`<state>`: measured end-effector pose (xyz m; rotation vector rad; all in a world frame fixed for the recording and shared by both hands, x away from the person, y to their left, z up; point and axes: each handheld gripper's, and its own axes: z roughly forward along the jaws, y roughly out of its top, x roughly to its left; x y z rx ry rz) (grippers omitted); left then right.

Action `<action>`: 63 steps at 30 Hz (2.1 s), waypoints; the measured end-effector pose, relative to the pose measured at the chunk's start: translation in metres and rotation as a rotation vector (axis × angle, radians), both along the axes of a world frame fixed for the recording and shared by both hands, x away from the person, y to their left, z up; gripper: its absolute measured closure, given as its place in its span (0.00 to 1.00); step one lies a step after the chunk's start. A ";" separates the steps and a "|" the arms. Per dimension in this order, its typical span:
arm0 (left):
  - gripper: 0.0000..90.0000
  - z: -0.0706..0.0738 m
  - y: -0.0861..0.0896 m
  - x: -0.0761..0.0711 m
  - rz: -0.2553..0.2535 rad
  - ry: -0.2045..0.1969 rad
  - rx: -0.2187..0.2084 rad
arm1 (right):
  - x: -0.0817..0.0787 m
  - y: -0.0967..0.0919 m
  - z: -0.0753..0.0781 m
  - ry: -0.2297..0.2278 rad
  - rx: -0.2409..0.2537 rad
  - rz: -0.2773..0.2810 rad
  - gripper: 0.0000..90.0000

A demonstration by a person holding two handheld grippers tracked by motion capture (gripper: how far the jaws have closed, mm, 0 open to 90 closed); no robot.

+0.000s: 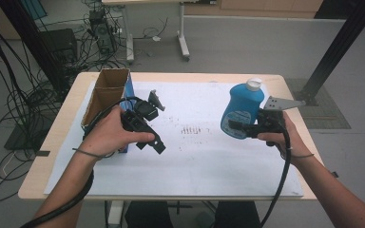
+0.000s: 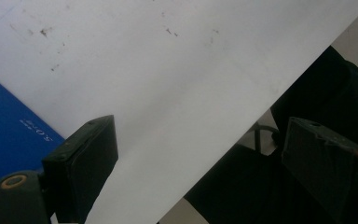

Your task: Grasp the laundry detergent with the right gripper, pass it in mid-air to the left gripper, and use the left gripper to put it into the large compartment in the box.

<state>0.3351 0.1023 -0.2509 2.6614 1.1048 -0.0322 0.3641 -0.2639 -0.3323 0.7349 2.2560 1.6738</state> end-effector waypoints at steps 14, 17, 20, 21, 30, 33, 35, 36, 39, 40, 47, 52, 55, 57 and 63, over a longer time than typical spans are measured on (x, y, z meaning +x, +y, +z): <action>0.12 0.010 0.001 -0.001 -0.046 -0.001 -0.018 | 0.008 0.011 0.011 0.007 0.011 0.092 0.45; 0.12 0.012 0.001 0.000 -0.051 0.002 -0.027 | 0.009 0.015 0.012 0.003 0.020 0.123 0.45; 0.12 0.013 -0.002 0.000 -0.063 0.002 -0.025 | 0.010 0.020 0.013 -0.003 0.028 0.163 0.45; 0.12 0.013 -0.002 0.000 -0.067 0.001 -0.025 | 0.010 0.024 0.014 -0.003 0.029 0.184 0.45; 0.12 0.020 -0.009 -0.006 -0.141 0.008 -0.033 | 0.008 0.041 0.013 -0.008 0.014 0.280 0.45; 0.12 0.025 -0.011 -0.006 -0.172 0.008 -0.032 | 0.006 0.048 0.013 -0.016 0.016 0.305 0.45; 0.12 0.028 -0.011 -0.005 -0.191 0.005 -0.024 | 0.004 0.051 0.013 -0.024 0.020 0.316 0.45; 0.12 0.031 -0.012 -0.005 -0.205 0.003 -0.017 | 0.004 0.052 0.013 -0.024 0.025 0.320 0.45; 0.12 0.038 -0.013 -0.004 -0.236 -0.002 -0.015 | 0.002 0.056 0.013 -0.028 0.037 0.332 0.45; 0.12 0.041 -0.013 -0.003 -0.247 -0.005 -0.014 | 0.001 0.058 0.013 -0.034 0.038 0.337 0.45; 0.13 0.064 -0.015 0.000 -0.326 -0.022 0.008 | 0.001 0.065 0.012 -0.037 0.026 0.361 0.45; 0.12 0.079 -0.020 0.000 -0.390 -0.033 0.050 | 0.000 0.070 0.012 -0.046 0.014 0.383 0.45; 0.12 0.089 -0.023 0.001 -0.405 -0.045 0.054 | 0.000 0.074 0.013 -0.047 0.014 0.395 0.45; 0.12 0.094 -0.024 0.002 -0.421 -0.052 0.058 | -0.001 0.076 0.013 -0.050 0.016 0.403 0.45; 0.12 0.103 -0.031 0.001 -0.459 -0.056 0.085 | -0.004 0.081 0.015 -0.048 0.011 0.432 0.45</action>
